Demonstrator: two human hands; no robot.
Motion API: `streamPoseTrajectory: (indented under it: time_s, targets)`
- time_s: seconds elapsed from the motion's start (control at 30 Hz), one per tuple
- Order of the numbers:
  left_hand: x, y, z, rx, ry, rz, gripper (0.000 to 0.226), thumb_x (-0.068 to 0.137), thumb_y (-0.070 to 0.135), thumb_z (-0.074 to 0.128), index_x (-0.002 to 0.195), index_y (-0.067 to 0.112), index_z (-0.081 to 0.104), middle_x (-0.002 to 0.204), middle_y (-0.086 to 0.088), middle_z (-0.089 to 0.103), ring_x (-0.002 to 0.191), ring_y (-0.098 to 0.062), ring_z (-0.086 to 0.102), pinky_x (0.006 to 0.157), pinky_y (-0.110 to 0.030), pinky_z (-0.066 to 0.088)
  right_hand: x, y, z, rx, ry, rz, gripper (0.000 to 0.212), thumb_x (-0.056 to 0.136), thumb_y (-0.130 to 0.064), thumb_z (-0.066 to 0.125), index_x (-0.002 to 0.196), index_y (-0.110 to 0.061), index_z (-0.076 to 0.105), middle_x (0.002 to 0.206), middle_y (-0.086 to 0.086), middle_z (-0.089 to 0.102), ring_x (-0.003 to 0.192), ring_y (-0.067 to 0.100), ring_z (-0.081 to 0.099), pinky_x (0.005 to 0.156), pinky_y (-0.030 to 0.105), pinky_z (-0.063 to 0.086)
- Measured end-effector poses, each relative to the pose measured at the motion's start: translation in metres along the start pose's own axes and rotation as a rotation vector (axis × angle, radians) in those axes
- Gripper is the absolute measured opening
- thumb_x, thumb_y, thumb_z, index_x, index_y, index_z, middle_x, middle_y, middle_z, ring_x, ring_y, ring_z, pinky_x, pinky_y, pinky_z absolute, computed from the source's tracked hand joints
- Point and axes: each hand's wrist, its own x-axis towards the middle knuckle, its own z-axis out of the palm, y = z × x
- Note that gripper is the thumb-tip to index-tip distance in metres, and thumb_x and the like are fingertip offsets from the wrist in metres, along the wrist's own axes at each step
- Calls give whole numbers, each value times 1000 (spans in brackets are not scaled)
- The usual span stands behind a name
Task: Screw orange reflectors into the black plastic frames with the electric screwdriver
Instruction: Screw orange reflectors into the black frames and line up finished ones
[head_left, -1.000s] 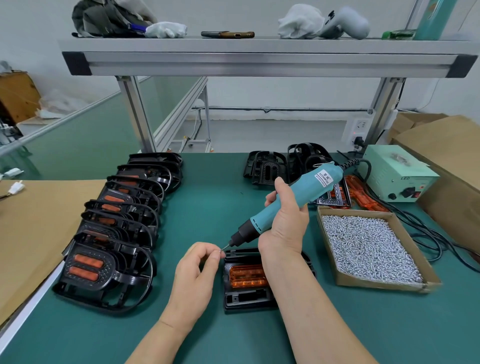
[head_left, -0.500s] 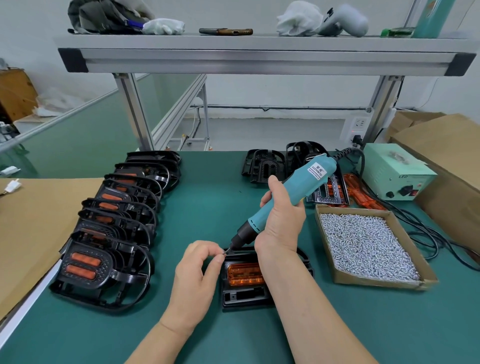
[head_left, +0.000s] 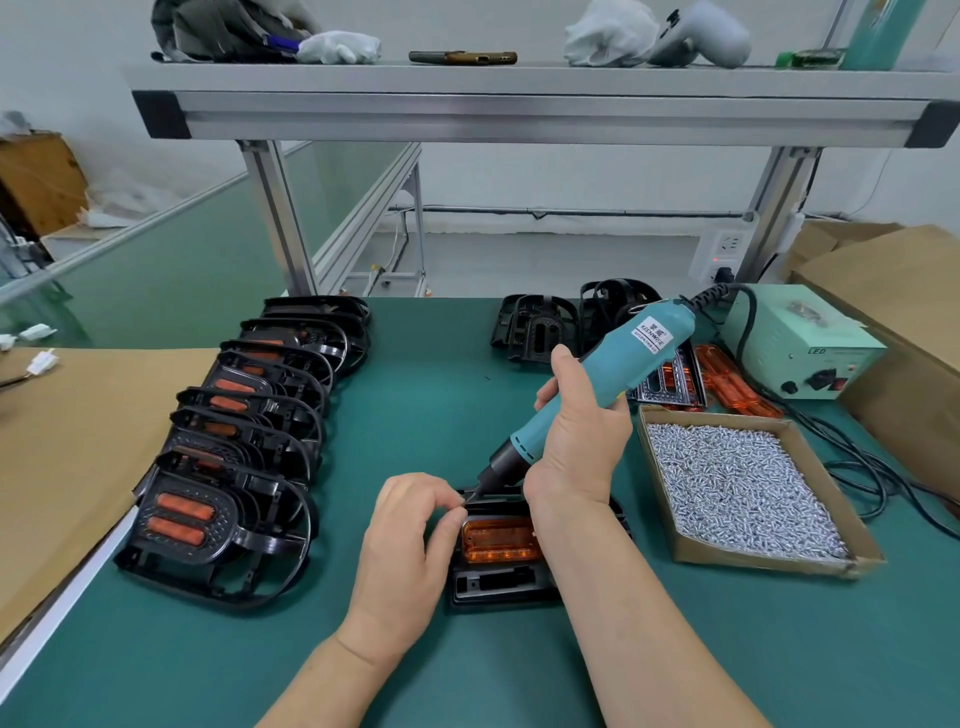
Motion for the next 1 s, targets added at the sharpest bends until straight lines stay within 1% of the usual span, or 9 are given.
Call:
streamPoseTrajectory:
  time_s: [0.1, 0.27, 0.37, 0.43, 0.57, 0.63, 0.73, 0.9, 1.0]
  targets:
    - [0, 0, 0, 8, -17, -10, 5, 84, 14, 68, 89, 13, 67, 94, 14, 60, 98, -7, 55, 90, -15, 41, 0, 2, 0, -12, -20, -20, 24, 84, -16, 77, 81, -18, 53, 53, -5, 52, 49, 8, 48, 51, 19, 44]
    - [1, 3, -3, -112, -32, -168, 38, 81, 33, 69, 117, 23, 62, 116, 18, 61, 116, -2, 55, 100, -11, 37, -3, 0, 1, -16, -81, -53, 25, 84, -11, 77, 77, -18, 54, 55, -2, 51, 50, 10, 46, 52, 20, 43]
    - [2, -3, -4, -246, -105, -343, 53, 90, -2, 55, 132, 30, 52, 127, 15, 62, 125, -6, 54, 109, -21, 36, -4, -5, 3, -63, -169, -112, 23, 84, -10, 77, 77, -18, 57, 56, -4, 52, 49, 10, 47, 52, 19, 43]
    - [5, -6, -6, -247, -167, -425, 62, 93, -12, 44, 132, 36, 49, 127, 14, 63, 124, -2, 54, 110, -20, 36, -7, -6, 4, -118, -234, -153, 22, 83, -11, 78, 75, -17, 58, 56, -3, 53, 49, 10, 47, 51, 19, 43]
    - [6, -6, -1, -76, -222, -354, 44, 95, 1, 60, 131, 27, 59, 121, 12, 65, 118, -1, 57, 107, -17, 38, -15, -2, 6, -182, -339, -206, 20, 83, -12, 79, 76, -12, 60, 61, -2, 55, 55, 12, 47, 55, 19, 44]
    - [7, -7, 1, -19, -238, -322, 44, 91, 5, 67, 132, 21, 62, 121, 11, 63, 119, -5, 55, 103, -7, 33, -17, 1, 6, -203, -375, -205, 19, 81, -16, 79, 77, -11, 61, 61, -3, 55, 57, 13, 47, 56, 20, 44]
    - [8, -7, 1, 23, -255, -285, 45, 91, 7, 68, 133, 19, 62, 125, 9, 64, 121, -7, 53, 96, 3, 25, -19, 5, 6, -229, -406, -193, 20, 78, -20, 78, 76, -10, 60, 61, -3, 54, 57, 13, 47, 56, 21, 44]
    - [9, -6, 0, 54, -255, -262, 43, 91, 8, 66, 132, 19, 63, 126, 6, 65, 121, -7, 51, 94, 5, 22, -19, 9, 6, -256, -417, -179, 25, 77, -22, 78, 78, -3, 61, 61, -3, 54, 58, 13, 47, 56, 22, 43]
    - [9, -5, 0, 54, -257, -259, 42, 91, 8, 67, 131, 19, 64, 124, 7, 66, 119, -5, 51, 93, 5, 23, -19, 10, 6, -260, -417, -160, 21, 77, -23, 78, 78, -8, 62, 63, -2, 56, 58, 14, 47, 57, 22, 44]
